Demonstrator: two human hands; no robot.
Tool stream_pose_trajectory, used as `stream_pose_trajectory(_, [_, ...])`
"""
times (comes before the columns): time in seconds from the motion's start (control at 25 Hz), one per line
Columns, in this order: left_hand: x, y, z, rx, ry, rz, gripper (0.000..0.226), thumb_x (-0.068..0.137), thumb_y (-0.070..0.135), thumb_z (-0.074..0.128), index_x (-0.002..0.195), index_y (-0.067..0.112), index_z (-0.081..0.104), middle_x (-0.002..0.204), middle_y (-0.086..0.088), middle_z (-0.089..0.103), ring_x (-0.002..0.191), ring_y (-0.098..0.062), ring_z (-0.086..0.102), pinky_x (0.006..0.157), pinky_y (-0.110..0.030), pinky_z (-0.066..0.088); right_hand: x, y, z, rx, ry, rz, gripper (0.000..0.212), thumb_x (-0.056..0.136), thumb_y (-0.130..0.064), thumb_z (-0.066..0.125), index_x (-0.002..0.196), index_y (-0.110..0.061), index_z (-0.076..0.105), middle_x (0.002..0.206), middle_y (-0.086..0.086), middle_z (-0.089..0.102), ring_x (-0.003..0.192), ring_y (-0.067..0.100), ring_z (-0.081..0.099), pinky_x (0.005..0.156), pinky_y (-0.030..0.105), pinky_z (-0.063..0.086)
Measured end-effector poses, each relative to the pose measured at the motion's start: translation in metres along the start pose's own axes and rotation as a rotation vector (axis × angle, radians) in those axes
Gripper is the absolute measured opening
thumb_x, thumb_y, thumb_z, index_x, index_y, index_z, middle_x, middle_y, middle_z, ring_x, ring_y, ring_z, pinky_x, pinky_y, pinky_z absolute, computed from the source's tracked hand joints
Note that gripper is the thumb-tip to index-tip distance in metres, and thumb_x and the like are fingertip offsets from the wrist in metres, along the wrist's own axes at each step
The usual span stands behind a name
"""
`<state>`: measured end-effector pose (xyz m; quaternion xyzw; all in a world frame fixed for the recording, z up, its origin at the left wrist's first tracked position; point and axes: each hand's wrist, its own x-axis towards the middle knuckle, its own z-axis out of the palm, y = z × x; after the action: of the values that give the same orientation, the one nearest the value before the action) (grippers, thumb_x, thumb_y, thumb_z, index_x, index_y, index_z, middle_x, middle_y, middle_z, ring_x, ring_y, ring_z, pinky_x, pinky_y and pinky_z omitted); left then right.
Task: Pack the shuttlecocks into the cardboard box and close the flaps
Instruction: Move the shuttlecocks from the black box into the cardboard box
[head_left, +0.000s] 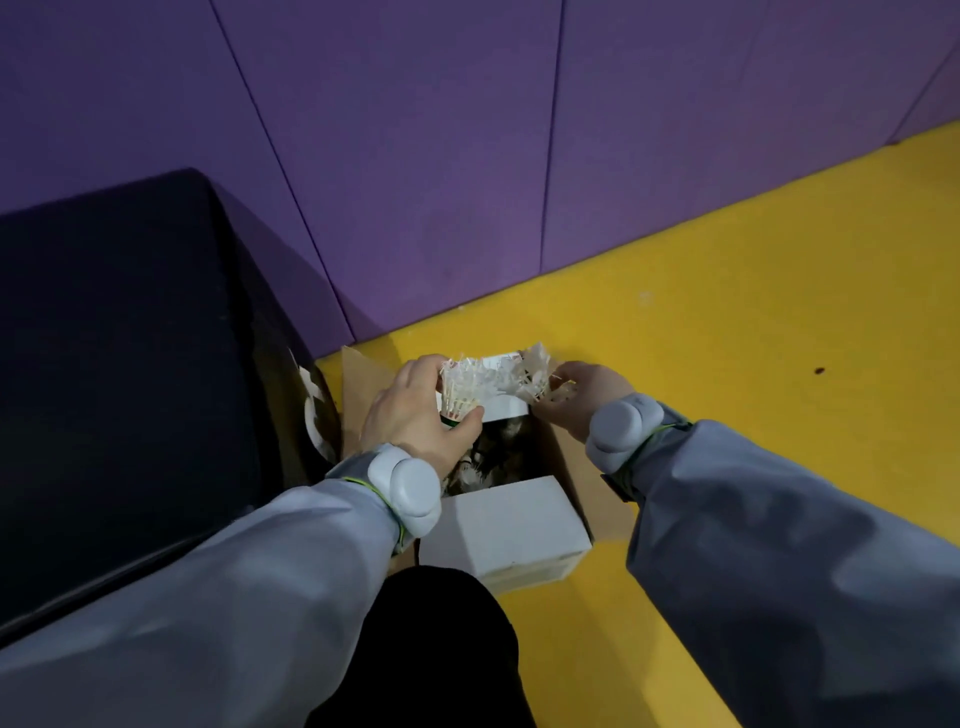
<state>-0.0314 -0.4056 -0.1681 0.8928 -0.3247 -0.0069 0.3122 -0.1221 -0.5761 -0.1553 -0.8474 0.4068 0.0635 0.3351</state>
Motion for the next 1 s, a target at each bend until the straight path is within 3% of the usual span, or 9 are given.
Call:
stream_pose_trajectory(0.12, [0.011, -0.024, 0.031, -0.029, -0.066, -0.062, 0.052, 0.074, 0.041, 0.065, 0.117, 0.021, 0.046, 0.117, -0.003, 0.054, 0.103, -0.029, 0.053, 0.086, -0.04, 0.046, 0.03, 0.015, 0.03, 0.037, -0.062, 0.072, 0.043, 0.08, -0.037, 0.066, 0.12, -0.024, 0.057, 0.101, 0.005, 0.067, 0.087, 0.026, 0.061, 0.068, 0.029, 0.044])
stream_pose_trajectory(0.24, [0.017, -0.048, 0.056, -0.056, -0.071, -0.159, 0.055, 0.072, 0.041, 0.069, 0.118, 0.021, 0.047, 0.117, -0.003, 0.055, 0.091, -0.025, 0.058, 0.08, -0.039, 0.05, 0.055, 0.023, 0.061, 0.058, -0.098, 0.13, 0.042, 0.081, -0.032, 0.065, 0.12, -0.02, 0.058, 0.098, 0.008, 0.067, 0.087, 0.027, 0.062, 0.073, 0.031, 0.049])
stream_pose_trajectory(0.36, [0.025, -0.063, 0.075, -0.115, -0.048, -0.199, 0.063, 0.068, 0.041, 0.074, 0.121, 0.02, 0.047, 0.118, -0.003, 0.057, 0.097, -0.024, 0.059, 0.08, -0.036, 0.051, 0.077, 0.031, 0.085, 0.111, -0.108, 0.151, 0.046, 0.078, -0.032, 0.069, 0.122, -0.02, 0.058, 0.12, 0.008, 0.066, 0.103, 0.028, 0.062, 0.088, 0.037, 0.053])
stream_pose_trajectory(0.52, [0.031, -0.081, 0.09, -0.198, -0.184, -0.221, 0.102, 0.06, 0.053, 0.075, 0.142, 0.027, 0.019, 0.141, 0.0, 0.043, 0.128, -0.021, 0.038, 0.101, -0.037, 0.036, 0.092, 0.036, 0.106, 0.066, -0.189, 0.113, 0.1, 0.068, -0.039, 0.079, 0.148, -0.028, 0.022, 0.156, 0.003, 0.026, 0.139, 0.031, 0.032, 0.108, 0.047, 0.038])
stream_pose_trajectory(0.6, [0.029, -0.089, 0.094, -0.162, -0.223, -0.236, 0.108, 0.061, 0.059, 0.072, 0.143, 0.032, 0.008, 0.147, 0.002, 0.035, 0.134, -0.021, 0.029, 0.105, -0.039, 0.033, 0.092, 0.038, 0.112, -0.005, -0.193, 0.118, 0.111, 0.065, -0.042, 0.081, 0.15, -0.031, 0.01, 0.159, 0.002, 0.014, 0.144, 0.031, 0.019, 0.112, 0.049, 0.032])
stream_pose_trajectory(0.72, [0.027, -0.091, 0.094, -0.139, -0.2, -0.236, 0.108, 0.062, 0.058, 0.071, 0.144, 0.033, 0.006, 0.148, 0.004, 0.032, 0.136, -0.021, 0.025, 0.106, -0.038, 0.031, 0.087, 0.035, 0.113, -0.084, -0.176, 0.118, 0.116, 0.064, -0.047, 0.081, 0.15, -0.033, 0.004, 0.161, 0.002, 0.003, 0.146, 0.032, 0.01, 0.112, 0.049, 0.027])
stream_pose_trajectory(1.0, [0.033, -0.065, 0.045, -0.168, -0.085, -0.177, 0.104, 0.063, 0.06, 0.069, 0.144, 0.031, 0.011, 0.146, 0.002, 0.036, 0.134, -0.023, 0.027, 0.106, -0.035, 0.027, 0.051, -0.005, 0.071, -0.11, -0.052, 0.029, 0.116, 0.065, -0.047, 0.079, 0.151, -0.027, 0.004, 0.161, 0.003, 0.007, 0.145, 0.032, 0.015, 0.115, 0.046, 0.028])
